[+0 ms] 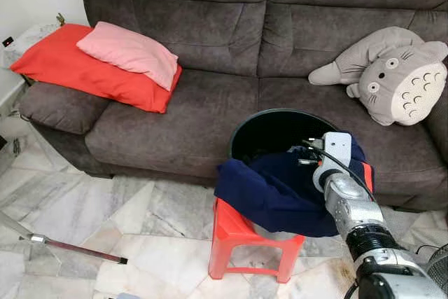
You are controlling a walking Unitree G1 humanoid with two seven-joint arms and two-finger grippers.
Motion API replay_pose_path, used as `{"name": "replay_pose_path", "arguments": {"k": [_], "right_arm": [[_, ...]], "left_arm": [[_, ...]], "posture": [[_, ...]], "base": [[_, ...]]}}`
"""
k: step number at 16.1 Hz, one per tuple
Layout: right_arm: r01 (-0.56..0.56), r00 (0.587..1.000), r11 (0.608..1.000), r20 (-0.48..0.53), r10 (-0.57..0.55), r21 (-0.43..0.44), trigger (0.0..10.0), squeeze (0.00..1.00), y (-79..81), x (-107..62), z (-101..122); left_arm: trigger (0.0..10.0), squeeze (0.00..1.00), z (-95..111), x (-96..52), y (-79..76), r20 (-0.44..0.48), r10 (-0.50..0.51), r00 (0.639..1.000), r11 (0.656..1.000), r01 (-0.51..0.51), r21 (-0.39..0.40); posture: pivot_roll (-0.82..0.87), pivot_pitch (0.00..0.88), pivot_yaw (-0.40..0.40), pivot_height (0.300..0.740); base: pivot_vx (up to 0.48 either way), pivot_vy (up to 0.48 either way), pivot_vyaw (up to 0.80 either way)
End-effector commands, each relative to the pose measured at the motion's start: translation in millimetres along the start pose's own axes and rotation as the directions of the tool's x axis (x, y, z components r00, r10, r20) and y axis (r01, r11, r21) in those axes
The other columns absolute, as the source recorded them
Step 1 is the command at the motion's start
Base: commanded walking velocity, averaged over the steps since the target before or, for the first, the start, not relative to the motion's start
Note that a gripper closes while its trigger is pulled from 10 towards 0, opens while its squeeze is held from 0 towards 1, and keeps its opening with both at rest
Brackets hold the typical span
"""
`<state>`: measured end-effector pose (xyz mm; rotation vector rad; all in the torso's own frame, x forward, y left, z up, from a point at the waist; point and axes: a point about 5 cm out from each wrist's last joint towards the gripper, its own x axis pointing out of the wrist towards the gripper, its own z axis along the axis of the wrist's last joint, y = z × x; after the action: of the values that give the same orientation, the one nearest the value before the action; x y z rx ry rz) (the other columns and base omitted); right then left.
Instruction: Hang hanger
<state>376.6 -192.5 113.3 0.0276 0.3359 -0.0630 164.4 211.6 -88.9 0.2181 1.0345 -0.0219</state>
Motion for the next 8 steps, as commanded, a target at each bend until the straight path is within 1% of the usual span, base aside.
{"name": "replay_pose_path", "arguments": {"k": [1, 2, 4, 5, 8], "right_arm": [[0.027, 0.999, 1.000, 0.024, -0.027, 0.015, 10.0, 1.00, -3.7, 0.6, 5], [0.033, 0.998, 0.999, 0.044, -0.035, 0.034, 10.0, 1.00, -3.4, 0.1, 8], [0.034, 0.996, 0.994, 0.074, -0.042, 0.108, 10.0, 1.00, -1.7, -0.6, 13], [0.018, 0.995, 0.987, 0.098, -0.034, 0.159, 10.0, 1.00, 1.7, -1.5, 20], [-0.018, 0.991, 0.980, 0.135, -0.008, 0.196, 10.0, 1.00, 12.3, -5.6, 29]], "left_arm": [[10.0, 0.00, -13, -1.8, -5.0, -0.044, -0.029, 0.999, 0.999, 0.030, 0.011], [10.0, 0.00, -14, -1.9, -4.7, -0.046, -0.030, 0.999, 0.999, 0.030, 0.014], [10.0, 0.00, -15, -2.1, -4.4, -0.048, -0.030, 0.998, 0.999, 0.031, 0.016], [10.0, 0.00, -15, -2.1, -4.1, -0.049, -0.030, 0.998, 0.999, 0.031, 0.019], [10.0, 0.00, -15, -2.2, -4.1, -0.050, -0.030, 0.998, 0.999, 0.032, 0.021]], "posture": [[-0.08, 0.160, 0.009, 0.740], [-0.08, 0.161, 0.012, 0.740], [-0.08, 0.162, 0.014, 0.740], [-0.08, 0.163, 0.015, 0.740], [-0.08, 0.164, 0.016, 0.740]], "base": [[0.000, 0.000, 0.00], [0.000, 0.000, 0.00], [0.000, 0.000, 0.00], [0.000, 0.000, 0.00], [0.000, 0.000, 0.00]]}}
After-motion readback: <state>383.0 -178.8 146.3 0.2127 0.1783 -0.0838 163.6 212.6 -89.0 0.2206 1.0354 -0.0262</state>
